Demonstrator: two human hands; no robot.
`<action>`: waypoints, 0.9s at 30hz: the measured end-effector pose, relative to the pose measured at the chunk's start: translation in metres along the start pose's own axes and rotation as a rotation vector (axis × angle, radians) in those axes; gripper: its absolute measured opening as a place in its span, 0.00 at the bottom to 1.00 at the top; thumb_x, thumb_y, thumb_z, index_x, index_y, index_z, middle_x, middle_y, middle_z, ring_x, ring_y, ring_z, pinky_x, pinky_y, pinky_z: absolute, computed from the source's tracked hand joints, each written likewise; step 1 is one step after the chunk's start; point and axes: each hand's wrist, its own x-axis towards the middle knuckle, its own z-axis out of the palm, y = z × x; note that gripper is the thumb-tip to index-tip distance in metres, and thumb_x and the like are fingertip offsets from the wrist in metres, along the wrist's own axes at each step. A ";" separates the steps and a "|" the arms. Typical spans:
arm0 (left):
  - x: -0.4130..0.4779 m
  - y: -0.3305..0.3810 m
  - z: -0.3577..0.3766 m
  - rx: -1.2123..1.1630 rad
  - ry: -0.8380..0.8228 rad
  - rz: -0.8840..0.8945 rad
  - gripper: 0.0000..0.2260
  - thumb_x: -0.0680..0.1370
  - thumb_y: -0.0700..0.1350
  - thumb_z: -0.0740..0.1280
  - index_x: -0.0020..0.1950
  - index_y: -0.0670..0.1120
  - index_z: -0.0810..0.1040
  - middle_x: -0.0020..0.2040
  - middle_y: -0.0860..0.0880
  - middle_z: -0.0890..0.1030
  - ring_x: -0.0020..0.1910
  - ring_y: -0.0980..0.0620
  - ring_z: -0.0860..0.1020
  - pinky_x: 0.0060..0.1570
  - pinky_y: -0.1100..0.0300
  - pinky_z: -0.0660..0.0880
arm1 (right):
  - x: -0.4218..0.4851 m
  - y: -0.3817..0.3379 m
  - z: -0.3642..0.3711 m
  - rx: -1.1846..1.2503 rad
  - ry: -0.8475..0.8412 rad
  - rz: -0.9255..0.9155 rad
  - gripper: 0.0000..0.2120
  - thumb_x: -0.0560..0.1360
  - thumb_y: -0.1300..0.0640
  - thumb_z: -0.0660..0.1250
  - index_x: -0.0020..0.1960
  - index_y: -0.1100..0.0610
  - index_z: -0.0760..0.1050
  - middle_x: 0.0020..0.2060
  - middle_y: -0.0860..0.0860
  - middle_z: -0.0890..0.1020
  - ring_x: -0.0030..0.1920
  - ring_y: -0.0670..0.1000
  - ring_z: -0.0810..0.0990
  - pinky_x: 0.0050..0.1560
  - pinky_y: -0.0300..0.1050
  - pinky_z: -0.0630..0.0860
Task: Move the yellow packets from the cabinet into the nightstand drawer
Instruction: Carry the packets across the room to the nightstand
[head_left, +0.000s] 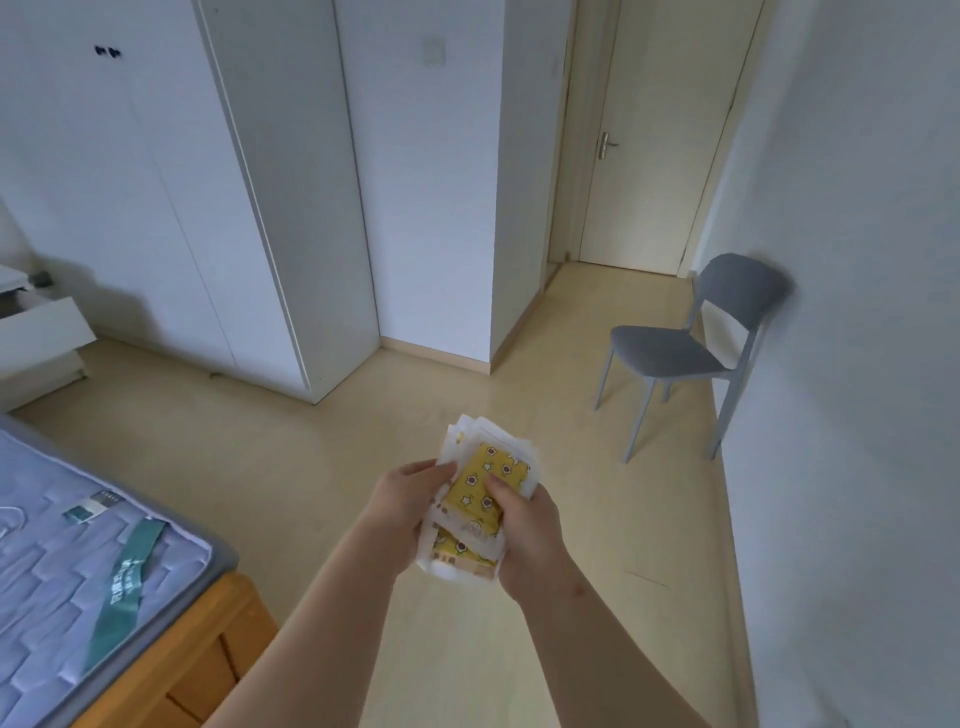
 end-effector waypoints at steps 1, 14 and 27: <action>0.020 0.012 -0.003 0.002 0.022 0.011 0.01 0.77 0.38 0.66 0.47 0.41 0.77 0.37 0.40 0.84 0.36 0.42 0.82 0.38 0.49 0.79 | 0.022 -0.003 0.011 0.000 -0.017 0.010 0.07 0.76 0.63 0.65 0.54 0.60 0.78 0.48 0.61 0.84 0.47 0.60 0.83 0.45 0.55 0.81; 0.327 0.172 -0.036 -0.123 0.310 0.080 0.04 0.79 0.42 0.65 0.53 0.44 0.75 0.48 0.39 0.82 0.47 0.39 0.81 0.51 0.41 0.77 | 0.356 -0.074 0.185 -0.162 -0.273 0.135 0.08 0.75 0.63 0.67 0.54 0.60 0.77 0.46 0.60 0.84 0.43 0.58 0.84 0.42 0.55 0.82; 0.573 0.337 -0.164 -0.243 0.540 0.163 0.01 0.78 0.41 0.66 0.47 0.47 0.76 0.44 0.41 0.82 0.43 0.40 0.81 0.49 0.42 0.78 | 0.604 -0.082 0.426 -0.224 -0.486 0.189 0.07 0.75 0.63 0.67 0.54 0.59 0.76 0.45 0.58 0.84 0.42 0.57 0.84 0.39 0.53 0.82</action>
